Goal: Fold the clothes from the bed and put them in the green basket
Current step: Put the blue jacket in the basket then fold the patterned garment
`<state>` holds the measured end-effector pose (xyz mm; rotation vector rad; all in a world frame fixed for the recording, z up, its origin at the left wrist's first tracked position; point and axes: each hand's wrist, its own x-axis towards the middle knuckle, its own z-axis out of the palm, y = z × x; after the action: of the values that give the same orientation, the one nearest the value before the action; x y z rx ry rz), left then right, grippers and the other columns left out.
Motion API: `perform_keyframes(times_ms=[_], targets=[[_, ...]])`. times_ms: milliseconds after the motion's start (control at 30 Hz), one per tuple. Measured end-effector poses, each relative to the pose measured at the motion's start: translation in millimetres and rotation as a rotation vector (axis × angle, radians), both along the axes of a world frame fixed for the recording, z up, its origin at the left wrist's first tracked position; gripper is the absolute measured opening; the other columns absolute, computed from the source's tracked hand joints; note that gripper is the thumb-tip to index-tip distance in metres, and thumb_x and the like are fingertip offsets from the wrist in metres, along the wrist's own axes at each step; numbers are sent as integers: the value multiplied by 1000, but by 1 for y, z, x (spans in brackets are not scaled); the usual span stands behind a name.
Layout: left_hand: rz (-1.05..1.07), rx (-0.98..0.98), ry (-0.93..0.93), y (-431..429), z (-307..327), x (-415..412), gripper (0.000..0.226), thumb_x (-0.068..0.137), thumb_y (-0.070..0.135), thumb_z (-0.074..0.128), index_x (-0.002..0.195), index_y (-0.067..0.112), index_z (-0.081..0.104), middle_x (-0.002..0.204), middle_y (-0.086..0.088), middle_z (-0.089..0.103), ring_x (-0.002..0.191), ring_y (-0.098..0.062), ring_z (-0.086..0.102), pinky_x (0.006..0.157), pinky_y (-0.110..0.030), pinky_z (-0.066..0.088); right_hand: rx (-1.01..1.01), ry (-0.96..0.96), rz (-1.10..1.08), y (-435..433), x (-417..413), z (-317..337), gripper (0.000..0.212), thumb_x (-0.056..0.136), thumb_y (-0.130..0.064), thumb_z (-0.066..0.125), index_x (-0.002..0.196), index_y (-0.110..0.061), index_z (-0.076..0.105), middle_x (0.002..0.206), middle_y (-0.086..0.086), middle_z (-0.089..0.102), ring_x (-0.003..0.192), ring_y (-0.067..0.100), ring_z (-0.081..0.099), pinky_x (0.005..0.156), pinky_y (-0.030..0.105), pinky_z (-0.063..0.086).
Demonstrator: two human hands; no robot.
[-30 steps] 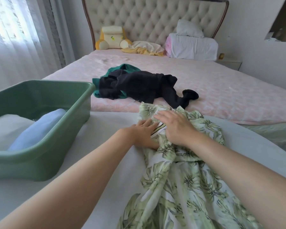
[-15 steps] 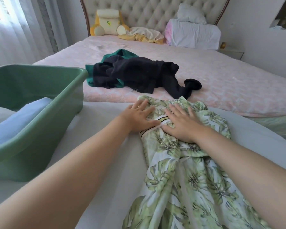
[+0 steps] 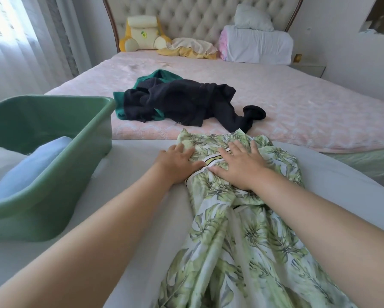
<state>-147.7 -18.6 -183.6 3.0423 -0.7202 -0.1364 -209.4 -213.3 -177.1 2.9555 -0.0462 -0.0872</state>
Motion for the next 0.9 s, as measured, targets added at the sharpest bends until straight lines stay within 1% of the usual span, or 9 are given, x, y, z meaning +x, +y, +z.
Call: perform_keyframes(times_ms=[133, 300, 400, 467, 567, 633, 733, 833, 900], targets=[[5, 62, 92, 12, 19, -28, 62, 101, 59, 23, 156, 30, 19, 160, -7, 25, 145, -30, 27, 113, -48, 30, 88, 11, 3, 18, -29, 12, 84, 95, -75, 16, 161, -24, 11, 169, 10, -2, 155, 25, -8, 122, 58, -5], [-24, -100, 142, 30, 40, -76, 54, 100, 55, 39, 146, 26, 36, 140, -5, 40, 124, -30, 46, 104, -48, 41, 233, 57, 64, 37, -82, 29, 68, 104, -52, 19, 161, -18, 3, 168, 8, -7, 155, 25, -7, 124, 54, 1], [-15, -144, 166, 34, 51, -112, 44, 101, 51, 41, 133, 20, 46, 129, -6, 45, 111, -25, 51, 94, -40, 45, 243, -36, 85, 44, -111, 38, 58, 103, -37, 25, 157, -16, 19, 165, 11, 14, 153, 28, 12, 122, 55, 13], [14, -149, 231, 39, 57, -135, 39, 101, 51, 41, 122, 19, 49, 120, -3, 51, 100, -23, 55, 84, -36, 45, 185, -113, 74, 50, -131, 43, 45, 100, -33, 33, 142, -16, 36, 148, 11, 36, 136, 28, 35, 115, 50, 28], [42, -97, 303, 51, 60, -167, 50, 97, 61, 41, 119, 17, 52, 113, -2, 58, 97, -22, 58, 84, -37, 48, 211, -121, 97, 62, -164, 48, 21, 97, -37, 41, 108, -21, 47, 115, 2, 48, 105, 22, 47, 98, 41, 42], [63, -99, 370, 60, 62, -187, 58, 92, 69, 44, 113, 16, 57, 101, -1, 65, 89, -20, 61, 81, -35, 49, 212, -24, 141, 68, -183, 47, 25, 94, -45, 44, 102, -22, 50, 105, 0, 50, 99, 22, 50, 95, 41, 44], [62, -110, 485, 70, 62, -210, 54, 84, 69, 56, 88, 16, 61, 75, -1, 69, 65, -17, 61, 67, -28, 49, 224, 103, 214, 73, -206, 38, 34, 90, -56, 47, 106, -25, 46, 106, -1, 48, 103, 24, 53, 95, 42, 45], [44, -120, 541, 74, 64, -218, 38, 82, 56, 66, 83, 18, 61, 83, 1, 69, 65, -17, 68, 64, -28, 54, 244, 118, 287, 76, -224, 30, 44, 86, -70, 44, 106, -32, 39, 101, -5, 40, 95, 20, 49, 88, 40, 46], [70, -202, 616, 76, 69, -218, 31, 87, 42, 65, 95, 12, 65, 90, -2, 73, 69, -24, 74, 67, -34, 61, 183, 143, 293, 78, -228, 28, 70, 78, -86, 34, 123, -33, 43, 105, -3, 37, 97, 19, 45, 90, 40, 45]])
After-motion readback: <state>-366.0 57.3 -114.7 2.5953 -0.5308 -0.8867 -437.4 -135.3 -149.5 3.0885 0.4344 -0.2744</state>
